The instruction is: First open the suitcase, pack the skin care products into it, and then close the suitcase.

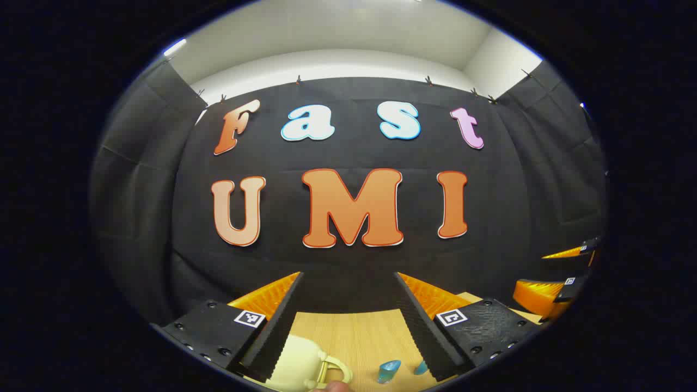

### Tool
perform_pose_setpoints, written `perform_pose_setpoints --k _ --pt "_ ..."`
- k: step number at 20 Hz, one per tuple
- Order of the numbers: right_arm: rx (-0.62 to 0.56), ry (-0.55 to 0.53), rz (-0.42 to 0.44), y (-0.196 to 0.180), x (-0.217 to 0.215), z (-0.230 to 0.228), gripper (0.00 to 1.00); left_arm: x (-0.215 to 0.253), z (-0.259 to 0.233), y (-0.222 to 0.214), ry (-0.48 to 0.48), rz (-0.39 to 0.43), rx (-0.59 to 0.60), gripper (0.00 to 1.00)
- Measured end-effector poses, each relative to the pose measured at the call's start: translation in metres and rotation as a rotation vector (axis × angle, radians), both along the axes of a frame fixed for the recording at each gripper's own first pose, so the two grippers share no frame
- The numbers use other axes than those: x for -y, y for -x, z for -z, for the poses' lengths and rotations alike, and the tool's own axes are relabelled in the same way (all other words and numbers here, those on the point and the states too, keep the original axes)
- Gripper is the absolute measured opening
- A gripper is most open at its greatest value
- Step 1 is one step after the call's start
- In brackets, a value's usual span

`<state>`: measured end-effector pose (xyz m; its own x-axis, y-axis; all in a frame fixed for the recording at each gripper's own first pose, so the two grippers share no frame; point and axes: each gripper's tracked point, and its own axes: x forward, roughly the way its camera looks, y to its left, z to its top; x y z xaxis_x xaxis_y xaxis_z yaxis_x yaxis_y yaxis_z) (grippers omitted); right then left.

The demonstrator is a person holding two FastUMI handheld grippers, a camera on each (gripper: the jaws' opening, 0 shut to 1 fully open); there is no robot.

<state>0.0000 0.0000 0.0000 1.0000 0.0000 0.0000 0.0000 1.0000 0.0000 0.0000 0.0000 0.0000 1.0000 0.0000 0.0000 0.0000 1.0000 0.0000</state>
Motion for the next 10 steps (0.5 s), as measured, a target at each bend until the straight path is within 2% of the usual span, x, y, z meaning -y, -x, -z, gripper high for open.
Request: perform_pose_setpoints --k 3,10 --pt "0.01 0.019 -0.039 -0.015 0.009 0.001 0.96 0.005 0.005 -0.001 0.013 -0.037 -0.017 1.0" --pt "-0.004 -0.007 -0.101 -0.029 0.027 0.018 0.95 0.006 0.018 -0.001 -0.043 -0.133 -0.072 0.98"
